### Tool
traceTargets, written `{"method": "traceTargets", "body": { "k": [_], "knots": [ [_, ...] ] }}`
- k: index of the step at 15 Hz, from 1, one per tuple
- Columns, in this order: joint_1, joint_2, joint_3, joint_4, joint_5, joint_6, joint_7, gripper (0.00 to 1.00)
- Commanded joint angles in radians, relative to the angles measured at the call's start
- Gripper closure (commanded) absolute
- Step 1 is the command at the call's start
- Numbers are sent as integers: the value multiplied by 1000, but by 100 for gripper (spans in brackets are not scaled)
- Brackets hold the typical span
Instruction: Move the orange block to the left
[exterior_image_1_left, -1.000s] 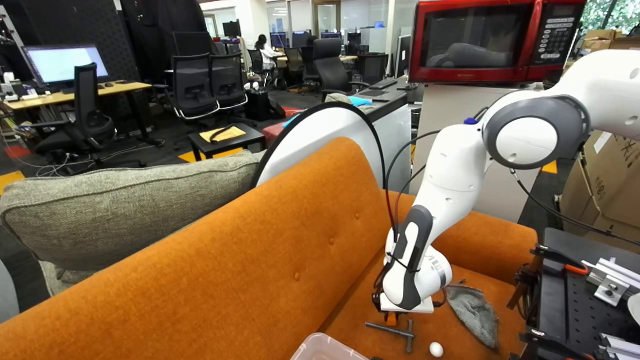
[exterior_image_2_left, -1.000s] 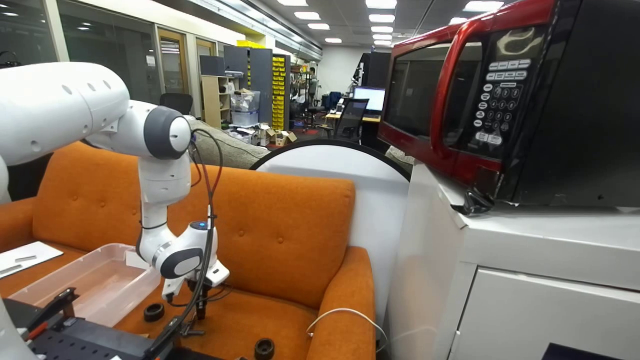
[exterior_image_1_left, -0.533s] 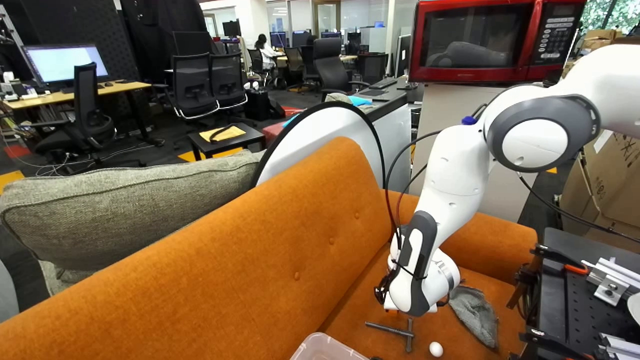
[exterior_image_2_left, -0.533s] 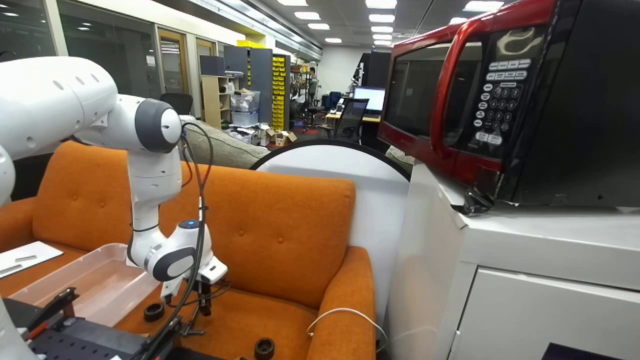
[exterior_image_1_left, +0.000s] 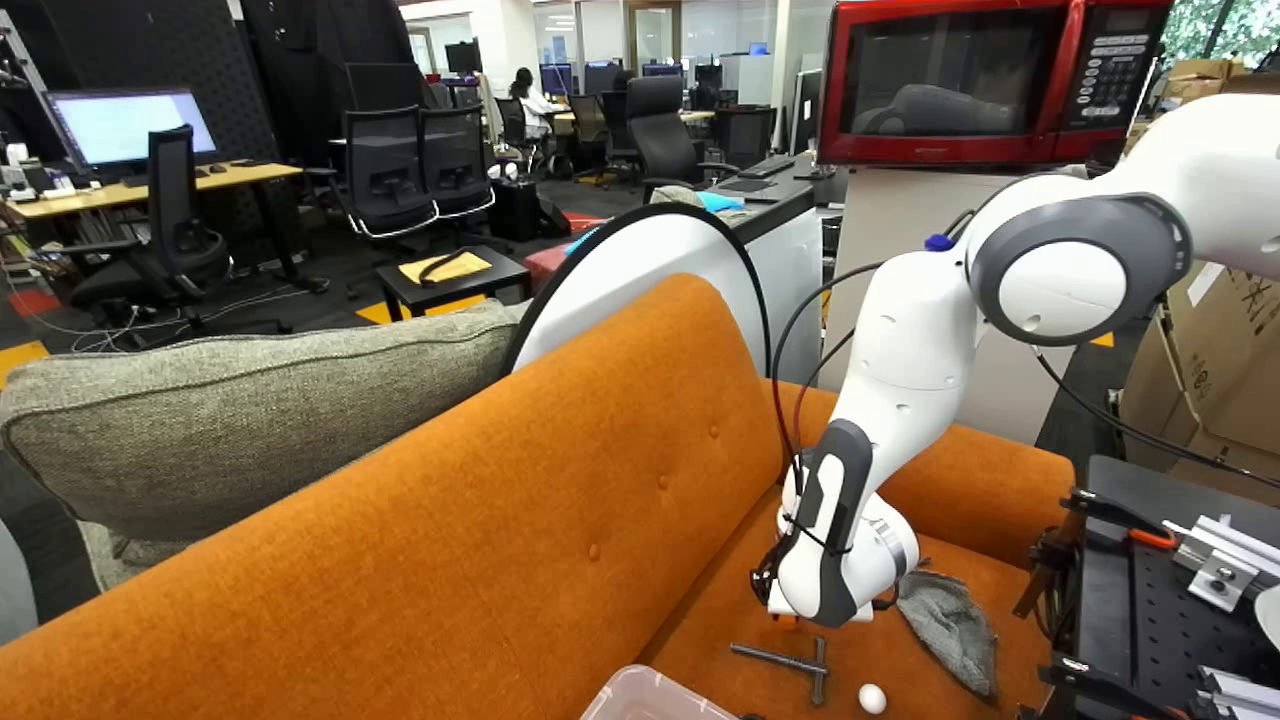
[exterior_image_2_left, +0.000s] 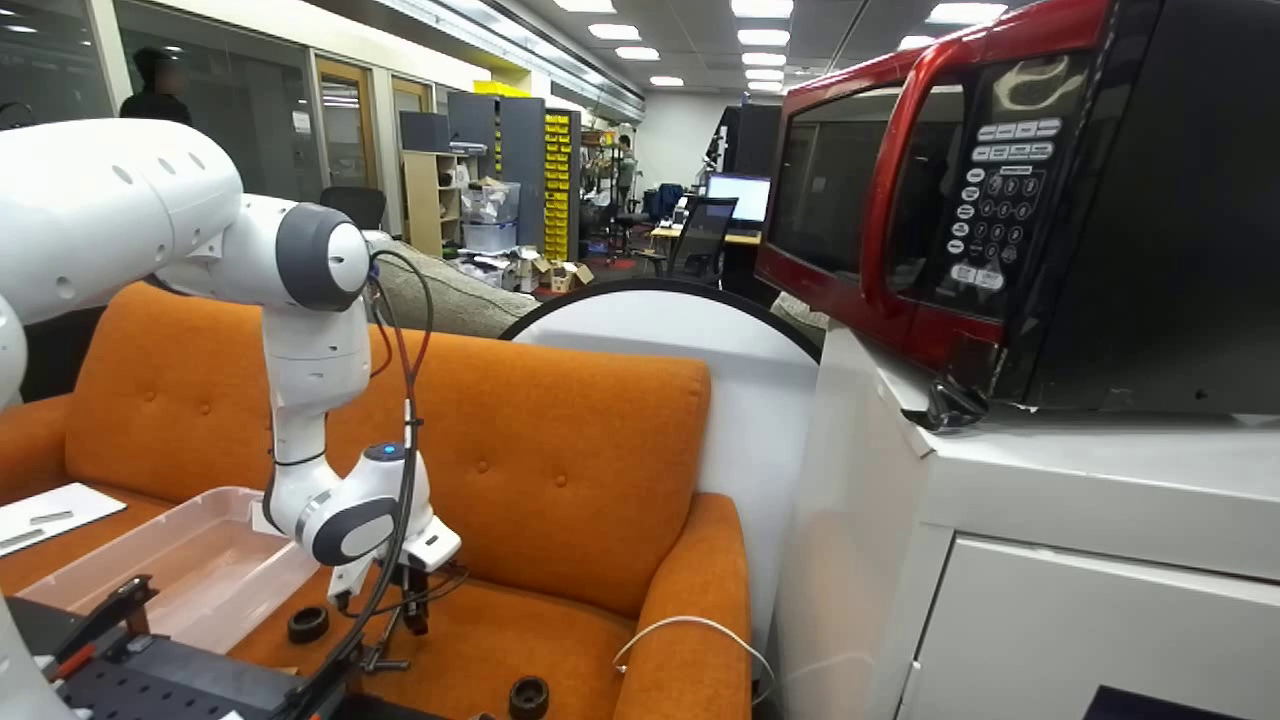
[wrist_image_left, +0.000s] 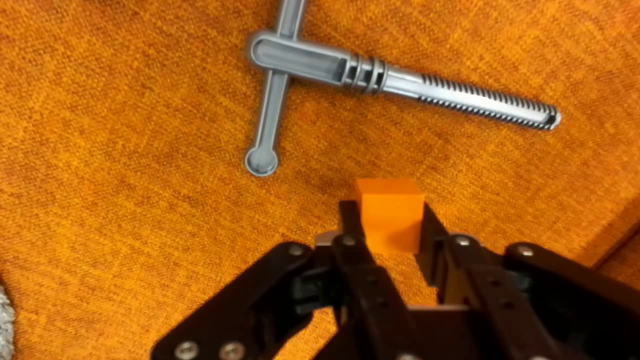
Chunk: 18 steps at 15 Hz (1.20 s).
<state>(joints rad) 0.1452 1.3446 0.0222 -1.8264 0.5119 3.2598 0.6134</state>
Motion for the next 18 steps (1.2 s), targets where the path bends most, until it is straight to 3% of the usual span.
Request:
{"method": "traceTargets", "body": {
  "k": [1, 9, 10, 12, 18],
  "knots": [
    [-36, 25, 16, 42, -7, -38, -17, 93],
    [-45, 67, 39, 97, -25, -121, -29, 93],
    [-47, 66, 39, 97, -23, -122, -28, 81],
    [-40, 64, 31, 97, -18, -114, -23, 45],
    [-63, 29, 53, 62, -16, -63, -37, 5]
  ]
}}
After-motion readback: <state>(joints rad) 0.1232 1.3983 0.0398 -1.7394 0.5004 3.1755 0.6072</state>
